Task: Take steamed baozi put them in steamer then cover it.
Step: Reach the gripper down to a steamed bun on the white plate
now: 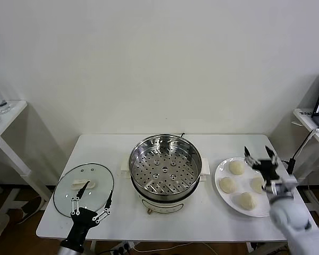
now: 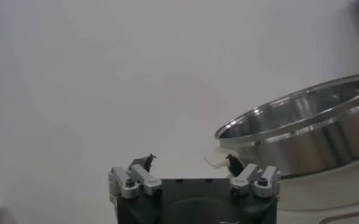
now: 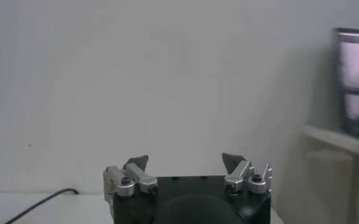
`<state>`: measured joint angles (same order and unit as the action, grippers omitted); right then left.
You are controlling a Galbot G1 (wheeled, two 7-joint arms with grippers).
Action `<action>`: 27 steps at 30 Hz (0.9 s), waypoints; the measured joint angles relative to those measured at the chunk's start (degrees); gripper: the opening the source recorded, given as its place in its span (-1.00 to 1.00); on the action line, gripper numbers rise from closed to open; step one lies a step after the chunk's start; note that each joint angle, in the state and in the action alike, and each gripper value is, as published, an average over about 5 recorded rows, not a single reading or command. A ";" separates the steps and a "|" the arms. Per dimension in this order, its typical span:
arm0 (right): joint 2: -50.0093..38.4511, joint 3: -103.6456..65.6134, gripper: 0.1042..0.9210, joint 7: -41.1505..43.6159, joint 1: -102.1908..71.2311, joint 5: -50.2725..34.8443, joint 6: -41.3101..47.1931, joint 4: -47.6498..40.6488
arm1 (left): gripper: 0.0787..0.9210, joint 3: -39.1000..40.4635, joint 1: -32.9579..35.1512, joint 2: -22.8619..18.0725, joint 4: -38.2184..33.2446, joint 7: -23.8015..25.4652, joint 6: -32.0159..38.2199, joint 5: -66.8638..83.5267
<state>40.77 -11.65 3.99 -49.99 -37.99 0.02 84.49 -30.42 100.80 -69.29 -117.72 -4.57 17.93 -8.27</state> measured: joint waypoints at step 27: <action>2.46 39.49 0.76 61.92 46.93 41.94 -5.88 -36.18 | 0.77 -1.68 1.94 -2.75 -1.26 -1.45 -1.24 -0.83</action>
<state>43.24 27.83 65.91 -3.06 3.95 -5.86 48.31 -32.10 102.73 -72.04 -118.98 -6.03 16.69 -9.10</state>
